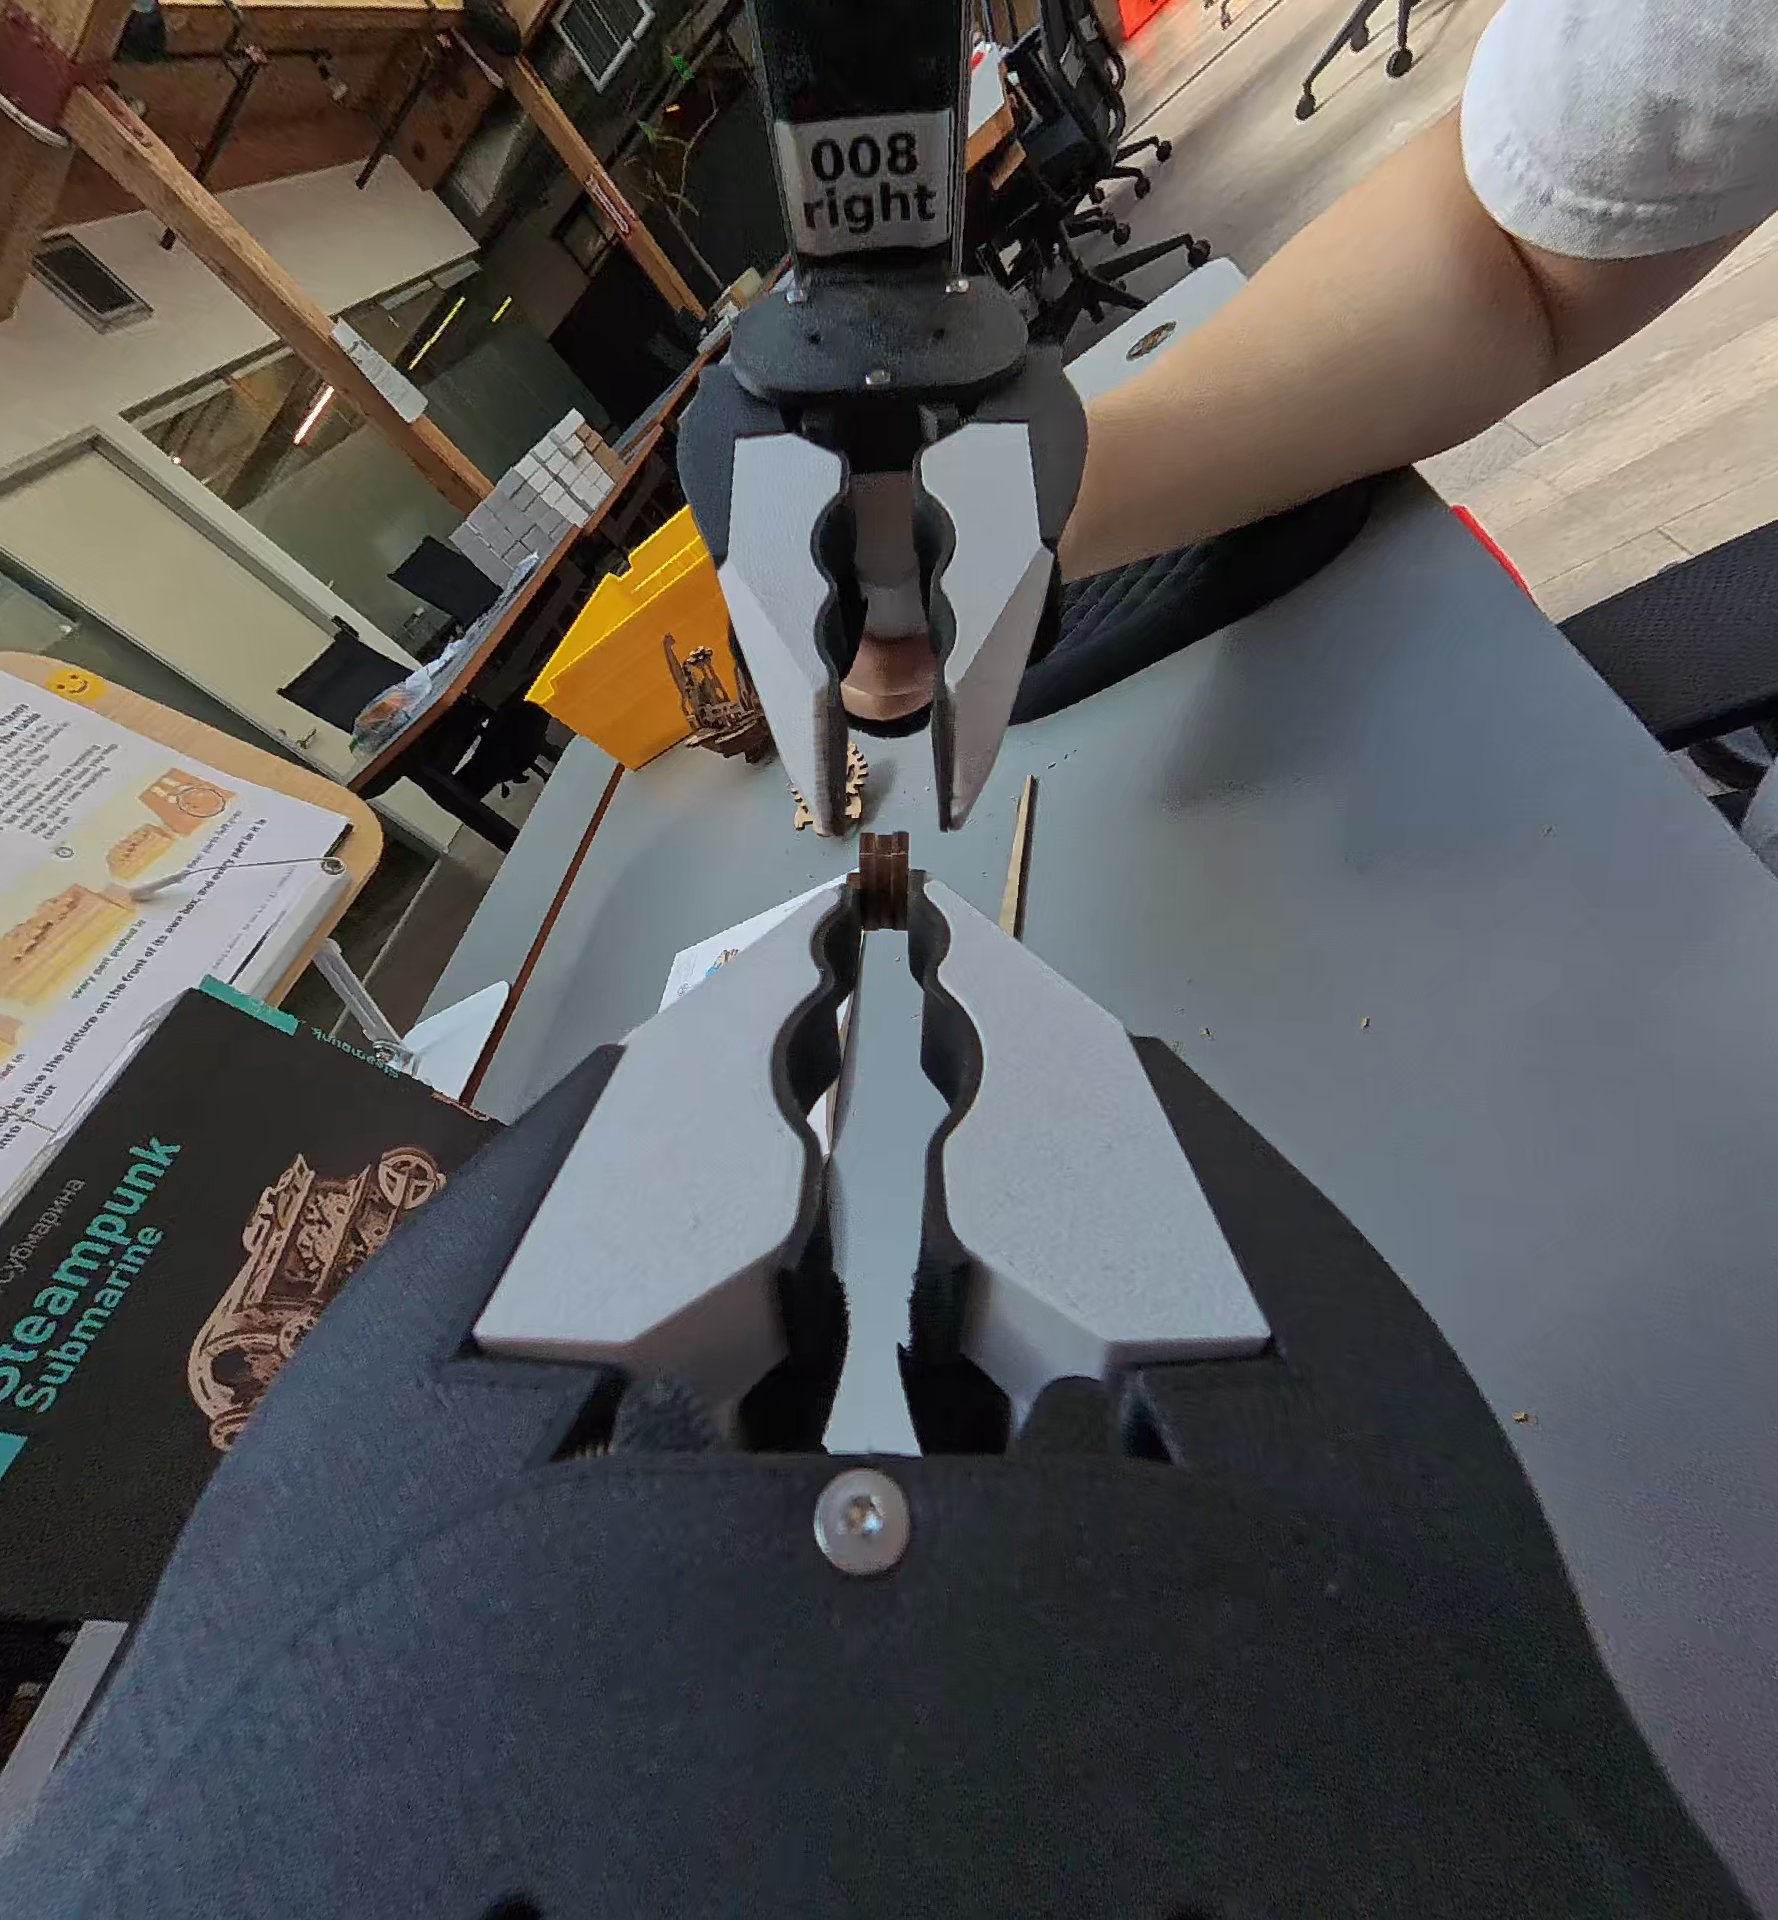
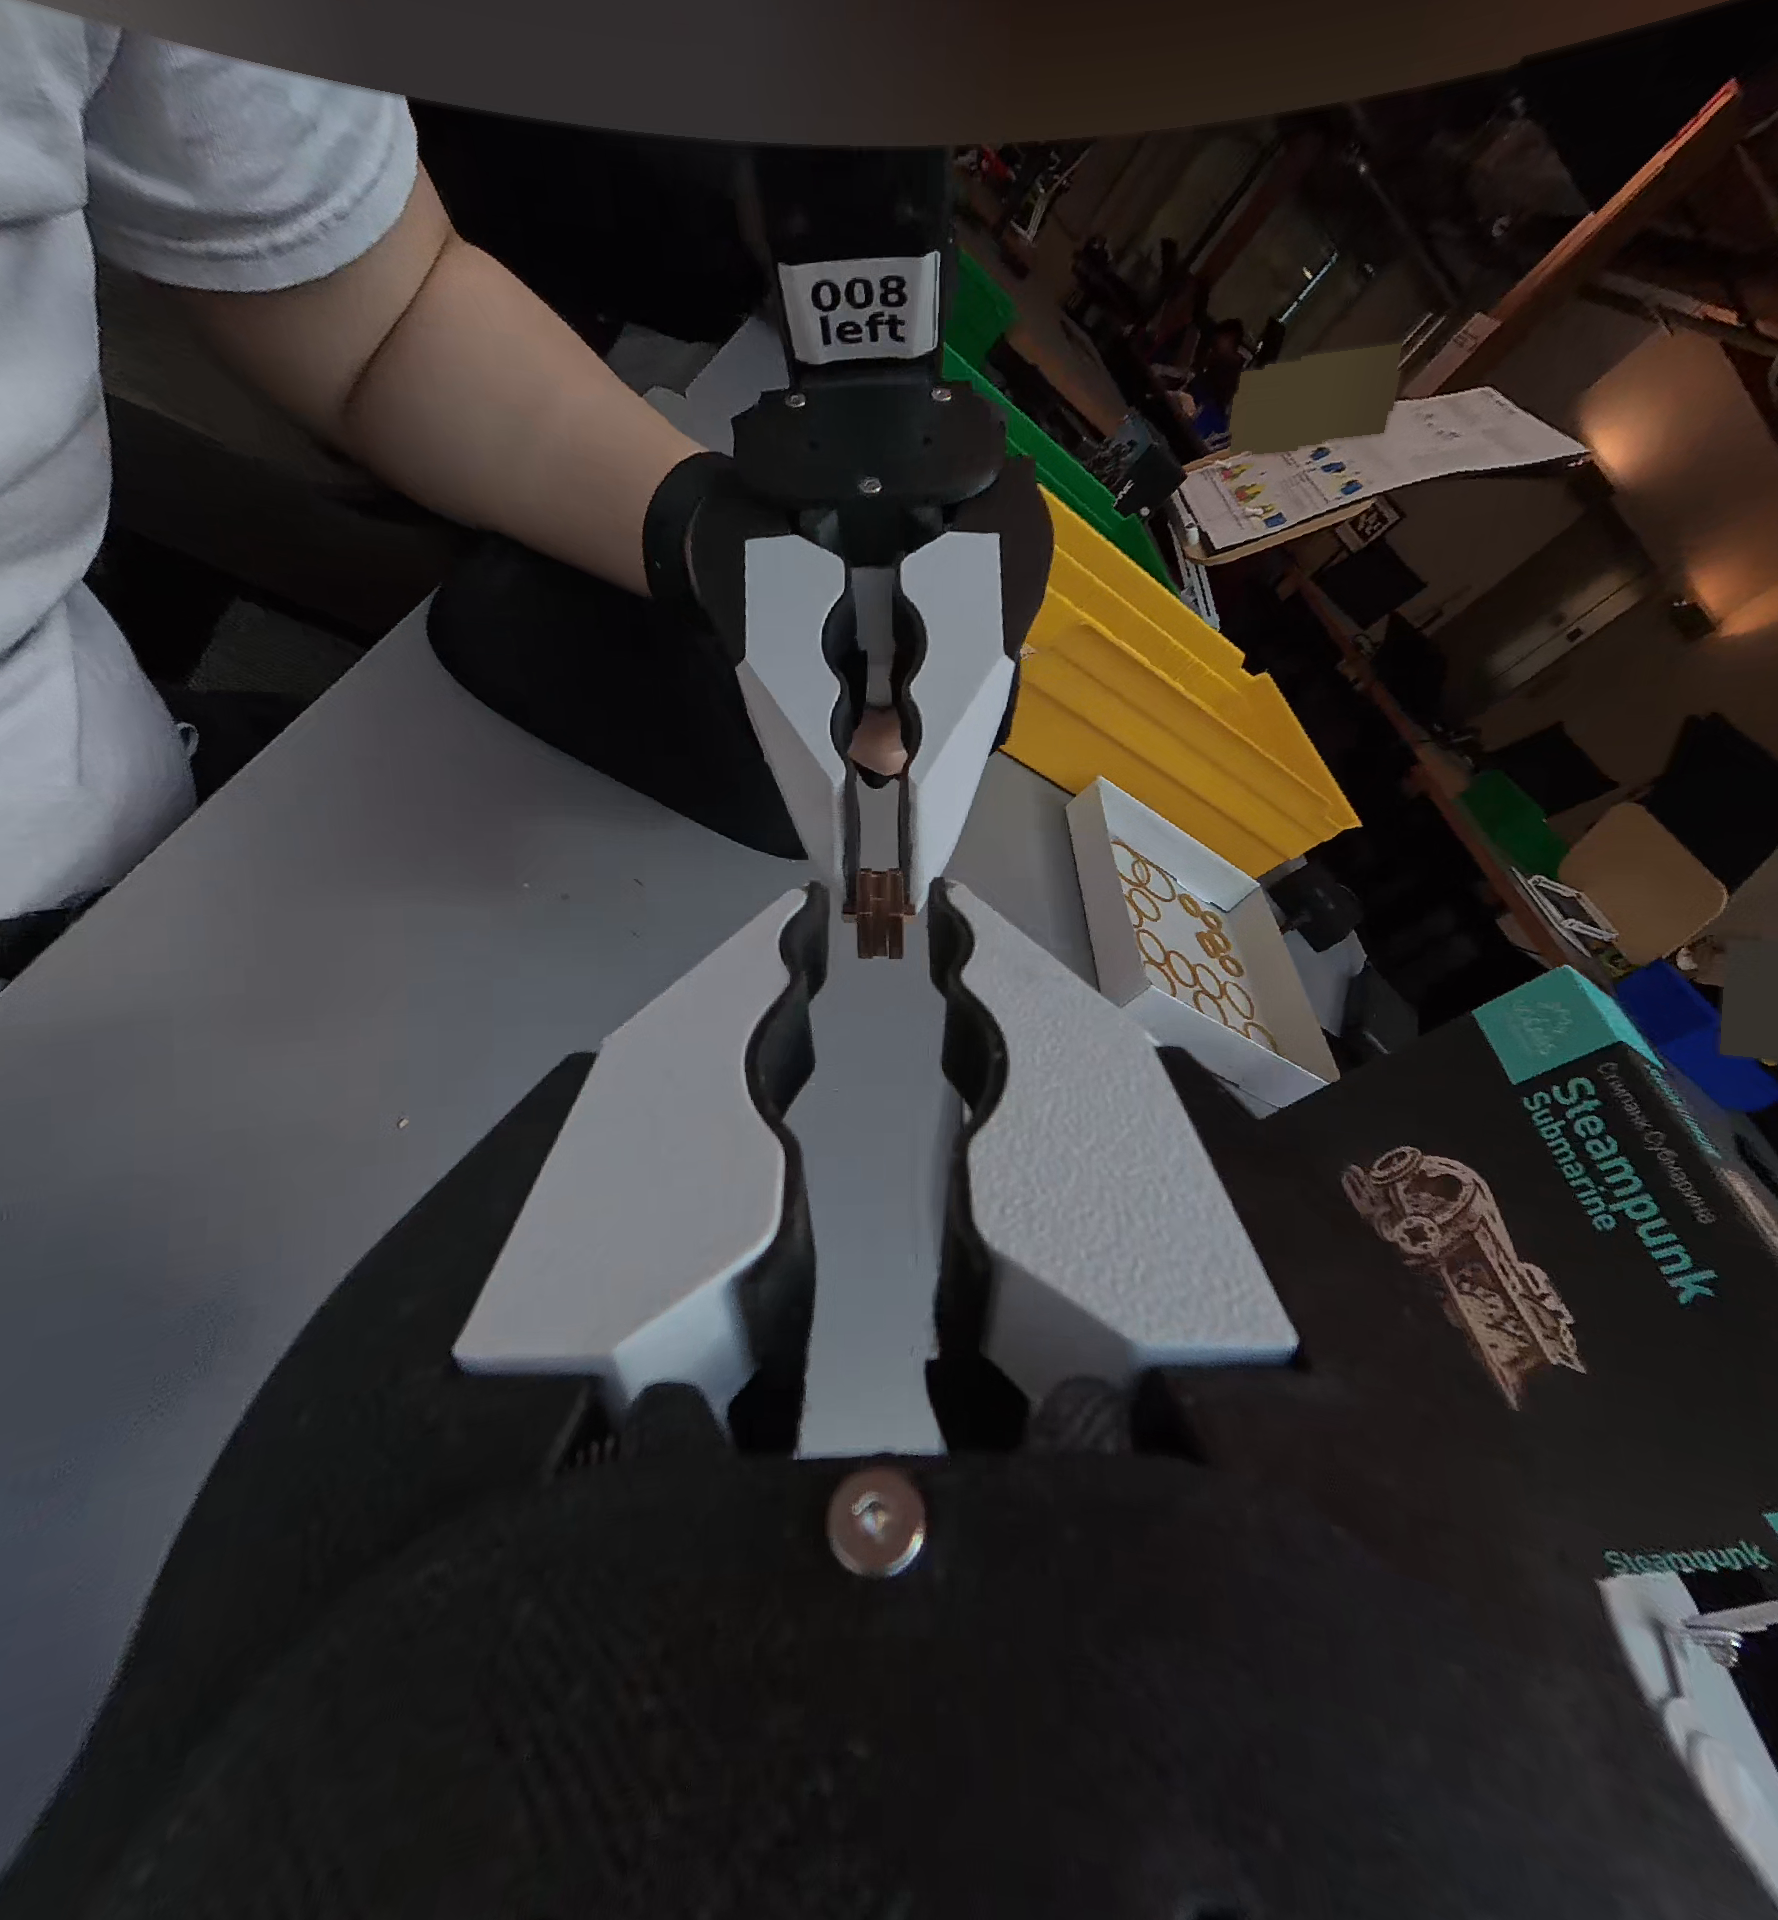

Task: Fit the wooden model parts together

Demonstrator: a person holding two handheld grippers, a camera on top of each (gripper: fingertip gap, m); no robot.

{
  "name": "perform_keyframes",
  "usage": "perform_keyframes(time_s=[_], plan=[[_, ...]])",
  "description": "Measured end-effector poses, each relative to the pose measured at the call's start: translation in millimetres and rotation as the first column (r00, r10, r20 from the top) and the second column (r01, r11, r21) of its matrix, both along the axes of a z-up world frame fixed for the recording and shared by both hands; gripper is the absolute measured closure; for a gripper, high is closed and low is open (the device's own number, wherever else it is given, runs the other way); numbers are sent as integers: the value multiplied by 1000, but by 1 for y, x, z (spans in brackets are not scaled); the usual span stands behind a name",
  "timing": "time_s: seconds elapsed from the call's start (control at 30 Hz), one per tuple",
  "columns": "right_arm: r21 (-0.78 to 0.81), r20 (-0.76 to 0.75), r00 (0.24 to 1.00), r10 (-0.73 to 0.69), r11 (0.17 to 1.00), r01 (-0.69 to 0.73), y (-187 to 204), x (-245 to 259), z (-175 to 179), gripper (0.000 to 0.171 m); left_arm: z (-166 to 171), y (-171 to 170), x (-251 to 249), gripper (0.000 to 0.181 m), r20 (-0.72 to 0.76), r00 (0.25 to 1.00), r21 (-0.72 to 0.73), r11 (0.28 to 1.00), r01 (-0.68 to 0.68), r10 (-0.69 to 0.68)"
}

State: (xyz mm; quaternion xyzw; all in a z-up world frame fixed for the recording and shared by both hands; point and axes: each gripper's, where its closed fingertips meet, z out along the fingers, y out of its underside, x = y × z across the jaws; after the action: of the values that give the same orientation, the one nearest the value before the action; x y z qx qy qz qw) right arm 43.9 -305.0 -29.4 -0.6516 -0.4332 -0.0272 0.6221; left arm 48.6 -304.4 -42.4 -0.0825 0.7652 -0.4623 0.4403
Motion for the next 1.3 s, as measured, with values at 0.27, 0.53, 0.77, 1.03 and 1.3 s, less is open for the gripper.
perform_keyframes(time_s=[0.27,0.53,0.77,1.03,1.3], plan=[[3,-112,993,28,1000,-28,11,-10,-1,163,6,2,-9,174,-22,998,-129,990,52,-55],[-14,-94,996,-1,1000,-1,9,-12,2,163,8,-1,-11,174,-15,998,-163,985,63,-66],[-23,-143,990,2,1000,-5,9,-10,3,163,11,-1,-10,174,-12,998,-190,980,57,-60],[56,-122,991,64,997,-58,3,-14,9,161,16,-6,-15,174,40,996,-201,975,90,-83],[52,-77,996,46,998,-42,2,-15,5,163,23,-10,-20,174,111,988,-218,967,130,-108]])
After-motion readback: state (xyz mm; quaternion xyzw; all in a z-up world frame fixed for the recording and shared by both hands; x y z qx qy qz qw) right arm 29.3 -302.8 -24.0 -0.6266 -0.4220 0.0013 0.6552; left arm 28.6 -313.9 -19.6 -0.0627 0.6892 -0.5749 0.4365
